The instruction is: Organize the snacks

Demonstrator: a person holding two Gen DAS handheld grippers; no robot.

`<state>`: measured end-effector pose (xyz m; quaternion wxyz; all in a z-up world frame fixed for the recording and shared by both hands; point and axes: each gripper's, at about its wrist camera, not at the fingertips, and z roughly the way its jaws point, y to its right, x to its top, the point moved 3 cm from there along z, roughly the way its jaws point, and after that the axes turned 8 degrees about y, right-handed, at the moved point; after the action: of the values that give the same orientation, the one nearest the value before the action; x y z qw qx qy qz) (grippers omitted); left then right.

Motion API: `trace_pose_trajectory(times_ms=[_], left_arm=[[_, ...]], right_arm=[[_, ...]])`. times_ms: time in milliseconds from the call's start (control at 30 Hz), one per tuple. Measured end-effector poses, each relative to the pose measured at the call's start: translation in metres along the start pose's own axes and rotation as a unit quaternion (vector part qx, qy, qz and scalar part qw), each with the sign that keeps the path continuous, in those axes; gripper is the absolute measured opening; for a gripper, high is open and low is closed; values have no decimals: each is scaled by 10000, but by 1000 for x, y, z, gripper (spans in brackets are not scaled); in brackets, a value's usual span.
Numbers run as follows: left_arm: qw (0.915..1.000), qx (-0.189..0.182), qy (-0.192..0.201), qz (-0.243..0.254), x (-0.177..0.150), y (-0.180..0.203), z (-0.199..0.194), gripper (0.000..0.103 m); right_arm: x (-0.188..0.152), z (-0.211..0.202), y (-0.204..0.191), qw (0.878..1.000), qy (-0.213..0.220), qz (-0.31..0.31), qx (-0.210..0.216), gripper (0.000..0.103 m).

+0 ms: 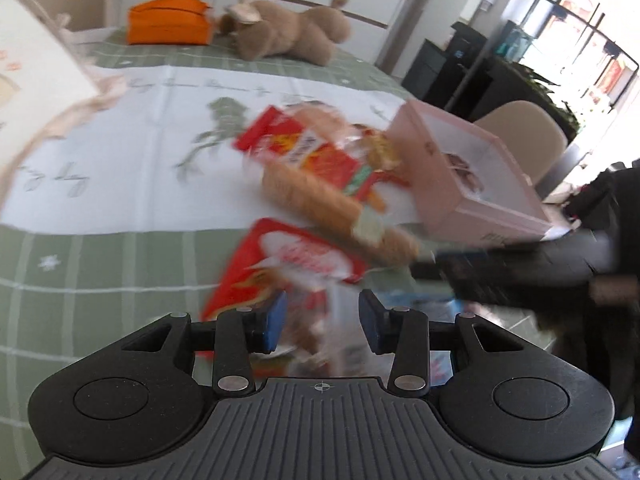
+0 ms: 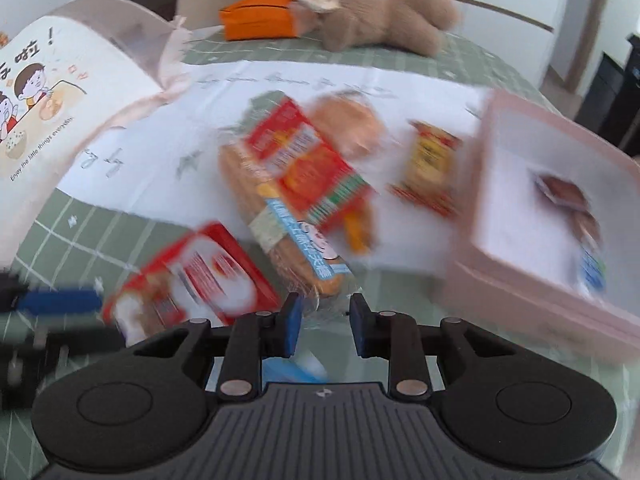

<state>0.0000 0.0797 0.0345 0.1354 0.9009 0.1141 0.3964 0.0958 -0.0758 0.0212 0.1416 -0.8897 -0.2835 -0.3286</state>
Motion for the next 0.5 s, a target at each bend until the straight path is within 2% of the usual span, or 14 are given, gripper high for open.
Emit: trace_pose_trajectory(times_ms=[100, 167, 300, 433, 500], left_arm=[[9994, -93, -126, -295, 8, 9, 20, 44], [9987, -153, -230, -430, 12, 14, 31, 44], [9981, -182, -531, 238, 5, 42, 46, 44], [9931, -316, -813, 785, -13, 60, 50, 45], [9894, -313, -892, 1102, -21, 65, 45, 45]], right_arm=[[-18, -28, 24, 9997, 95, 217, -7, 25], [-30, -45, 39, 9992, 170, 308, -186, 25], [-55, -65, 58, 9978, 193, 501, -392, 32], [-86, -70, 69, 9962, 9, 635, -588, 35], [-98, -75, 76, 9945, 33, 723, -758, 45]])
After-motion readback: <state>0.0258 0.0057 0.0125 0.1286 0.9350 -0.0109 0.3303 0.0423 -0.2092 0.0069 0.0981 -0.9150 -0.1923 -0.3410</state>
